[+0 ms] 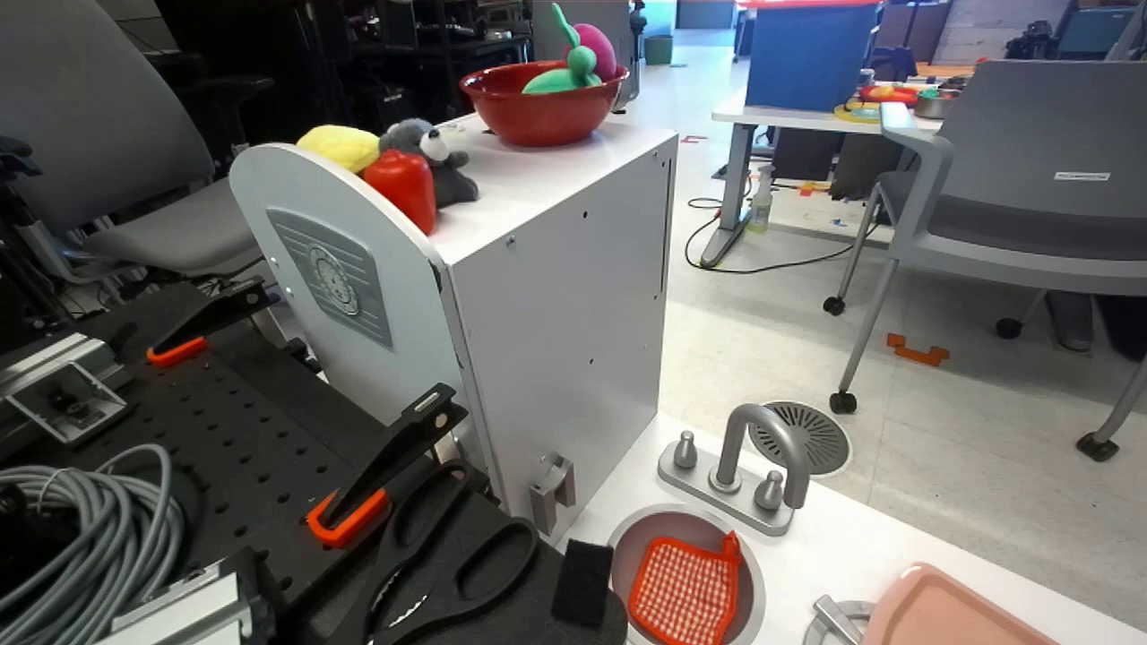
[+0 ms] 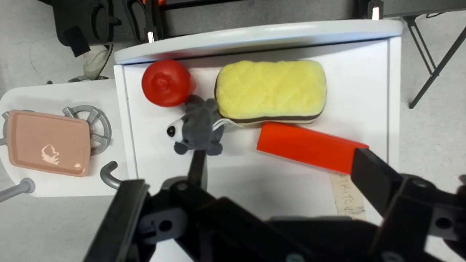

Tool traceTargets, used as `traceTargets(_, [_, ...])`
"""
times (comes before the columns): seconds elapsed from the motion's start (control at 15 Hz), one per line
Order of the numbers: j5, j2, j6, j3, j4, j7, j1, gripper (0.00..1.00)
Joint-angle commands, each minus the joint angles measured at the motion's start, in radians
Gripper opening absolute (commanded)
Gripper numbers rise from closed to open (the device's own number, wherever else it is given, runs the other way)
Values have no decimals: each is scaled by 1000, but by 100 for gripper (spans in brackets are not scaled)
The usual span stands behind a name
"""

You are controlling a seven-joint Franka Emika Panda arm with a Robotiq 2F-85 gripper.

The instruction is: Pick the yellow object and put it in the bowl

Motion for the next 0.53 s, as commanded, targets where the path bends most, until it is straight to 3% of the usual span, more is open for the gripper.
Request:
traceTargets(0.0, [-9,6,26,5,-10,20,0,100])
traceTargets(0.47, [20,35,109,3,-41,-7,-2,100])
